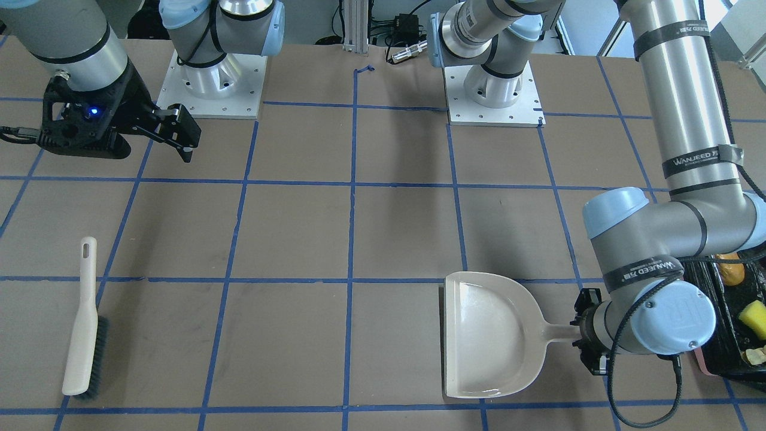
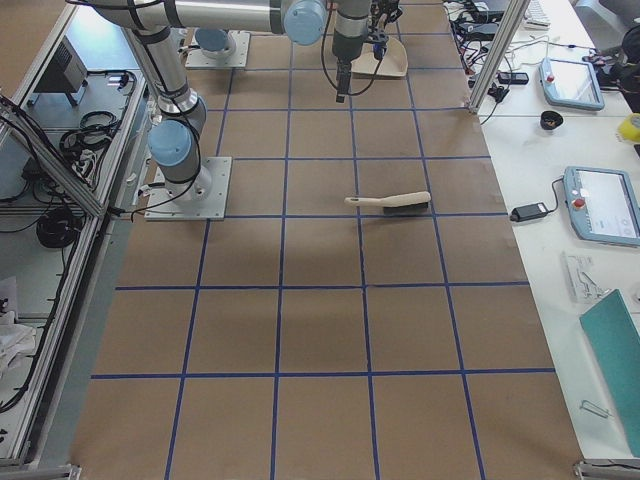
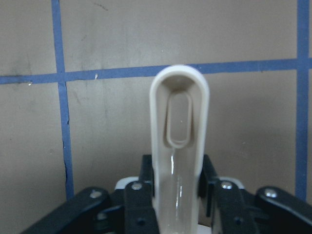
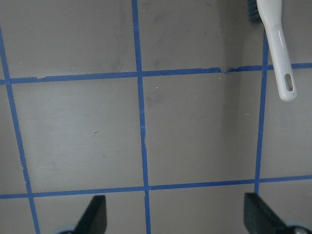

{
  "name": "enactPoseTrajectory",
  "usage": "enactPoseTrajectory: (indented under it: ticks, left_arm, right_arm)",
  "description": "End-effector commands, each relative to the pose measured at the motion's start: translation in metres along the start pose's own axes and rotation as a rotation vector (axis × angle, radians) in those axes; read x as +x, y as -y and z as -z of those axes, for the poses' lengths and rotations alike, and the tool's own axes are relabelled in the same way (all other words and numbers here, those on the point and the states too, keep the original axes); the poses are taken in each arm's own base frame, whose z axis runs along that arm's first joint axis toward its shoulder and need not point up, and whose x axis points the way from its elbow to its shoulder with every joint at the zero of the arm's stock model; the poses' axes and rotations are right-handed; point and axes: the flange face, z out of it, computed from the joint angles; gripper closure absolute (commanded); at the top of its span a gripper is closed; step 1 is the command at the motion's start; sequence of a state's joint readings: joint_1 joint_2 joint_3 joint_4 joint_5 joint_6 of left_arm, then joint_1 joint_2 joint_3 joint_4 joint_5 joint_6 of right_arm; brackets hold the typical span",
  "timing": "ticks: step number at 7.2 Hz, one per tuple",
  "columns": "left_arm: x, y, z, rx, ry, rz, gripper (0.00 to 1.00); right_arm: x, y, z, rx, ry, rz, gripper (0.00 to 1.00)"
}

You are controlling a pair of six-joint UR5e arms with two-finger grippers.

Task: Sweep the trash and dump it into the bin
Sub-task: 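Bring the empty dustpan back onto the table with the left gripper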

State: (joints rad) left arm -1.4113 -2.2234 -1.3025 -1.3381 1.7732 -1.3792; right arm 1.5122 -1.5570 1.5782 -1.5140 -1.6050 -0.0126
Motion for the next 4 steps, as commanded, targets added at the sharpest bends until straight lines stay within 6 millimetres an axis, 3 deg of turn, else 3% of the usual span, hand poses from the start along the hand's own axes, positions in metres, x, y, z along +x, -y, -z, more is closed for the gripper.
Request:
enactPoseTrajectory:
  ticks: [1,2,3,4]
  left_arm:
    - [-0.0002,0.002,-0.0064,0.019,0.013,-0.005,0.9]
    - [0.0003,0.0028,-0.0068,0.027,0.015,-0.007,0.59]
    - [0.0025,0.0032,-0.0075,0.03,0.008,-0.008,0.23]
    - [0.0044,0.0067,-0.0066,0.062,-0.008,-0.003,0.03]
  right_arm:
    - [-0.0004,-0.0002,-0.0003,-0.002,0.002,0.0,0.0]
    - [-0.0004,-0.0001,-0.0001,0.0,0.002,0.0,0.0]
    - [-0.0008,-0.0001,-0.0001,0.0,0.007,-0.005,0.0]
    - [0.0003,0.0005,-0.0016,-0.003,0.002,0.0,0.0]
